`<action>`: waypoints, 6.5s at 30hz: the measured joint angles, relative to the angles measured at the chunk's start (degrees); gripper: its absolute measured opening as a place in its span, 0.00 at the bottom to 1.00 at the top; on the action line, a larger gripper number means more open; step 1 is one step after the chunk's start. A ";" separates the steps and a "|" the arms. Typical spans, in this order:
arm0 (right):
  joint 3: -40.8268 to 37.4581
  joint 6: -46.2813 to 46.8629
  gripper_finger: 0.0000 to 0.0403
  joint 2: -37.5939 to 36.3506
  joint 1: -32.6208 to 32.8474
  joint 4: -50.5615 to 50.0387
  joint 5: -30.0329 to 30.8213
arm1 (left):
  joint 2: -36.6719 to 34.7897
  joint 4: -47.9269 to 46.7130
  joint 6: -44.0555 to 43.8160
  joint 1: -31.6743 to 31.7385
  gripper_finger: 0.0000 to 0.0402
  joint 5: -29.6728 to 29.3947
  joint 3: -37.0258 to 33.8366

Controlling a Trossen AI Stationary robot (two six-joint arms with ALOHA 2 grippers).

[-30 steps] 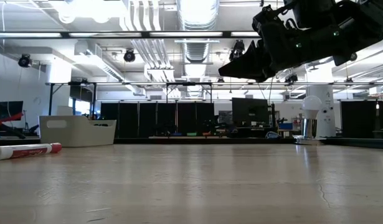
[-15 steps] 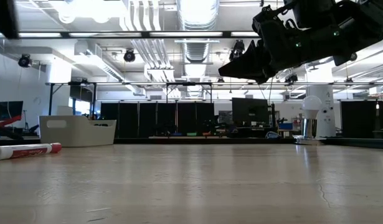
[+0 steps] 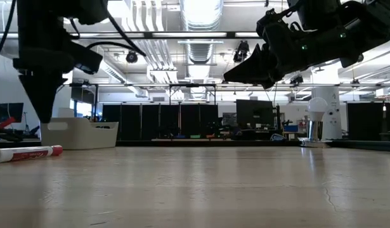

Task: Pick & Place Markers
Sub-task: Put the red marker pen into the white bin, then return to Home Position

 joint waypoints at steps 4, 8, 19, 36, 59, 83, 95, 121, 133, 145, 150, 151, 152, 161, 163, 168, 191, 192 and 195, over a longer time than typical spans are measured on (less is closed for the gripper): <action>0.00 0.85 0.12 0.00 0.00 0.01 0.01 | 0.34 0.10 -4.70 2.05 0.06 1.46 -1.35; 0.00 1.99 0.12 0.00 0.00 -0.01 0.00 | 2.36 0.12 -6.17 2.82 0.18 3.38 -1.88; 0.00 2.25 0.12 0.00 0.00 -1.31 0.00 | 5.56 2.02 -6.17 5.38 0.36 3.34 -2.27; 0.00 2.10 0.12 0.00 0.00 -1.25 0.10 | 3.97 13.62 -0.53 7.10 0.18 3.54 -11.62; 2.87 8.21 0.12 4.36 0.00 3.95 -3.63 | -4.32 121.80 46.85 6.85 0.13 -1.62 -30.50; 23.19 2.01 0.48 15.24 2.90 0.68 -11.91 | 1.06 128.95 52.54 8.33 0.14 4.97 -27.15; 26.72 1.91 0.18 16.04 2.89 -5.10 -11.90 | 0.21 126.90 52.78 8.31 0.17 5.02 -27.19; 33.03 60.94 0.15 -6.82 16.04 -94.83 0.65 | -38.92 105.48 62.74 8.79 0.11 4.73 -45.43; 37.66 98.21 0.15 -5.87 37.69 -110.75 -12.15 | -48.38 93.92 65.91 8.88 0.00 4.45 -44.07; 29.47 119.09 0.17 1.89 50.66 -98.36 -28.07 | -56.31 85.40 66.27 8.88 0.00 2.40 -44.11; 27.00 116.99 0.18 4.68 50.38 -90.97 -29.87 | -60.34 80.63 66.25 8.88 0.00 2.35 -44.13; 26.71 116.82 0.19 4.93 50.38 -90.28 -30.01 | -61.18 79.73 66.27 8.88 0.00 2.33 -44.13; 26.59 116.69 0.20 5.21 50.38 -90.32 -30.12 | -62.10 79.02 66.27 8.88 0.00 2.33 -44.13; 26.45 115.24 0.35 5.30 50.38 -90.99 -30.49 | -72.05 70.82 65.77 8.86 0.00 0.73 -45.20; 26.47 115.39 0.38 4.70 50.23 -91.10 -31.92 | -74.42 70.53 65.82 8.88 0.00 -0.45 -46.57; 28.01 114.32 0.41 2.18 49.14 -91.05 -39.26 | -79.55 70.62 66.33 8.88 0.00 -2.11 -50.38; 28.09 40.75 0.08 -6.10 16.52 -76.90 -30.73 | -79.55 69.10 67.58 8.95 0.00 -1.95 -50.78; 27.79 34.81 0.06 -5.68 14.35 -73.63 -30.73 | -79.55 69.09 67.64 8.95 0.00 -1.95 -50.79; 26.08 17.09 0.03 -3.89 8.16 -61.08 -30.75 | -79.55 69.01 67.35 8.98 0.00 -1.95 -50.80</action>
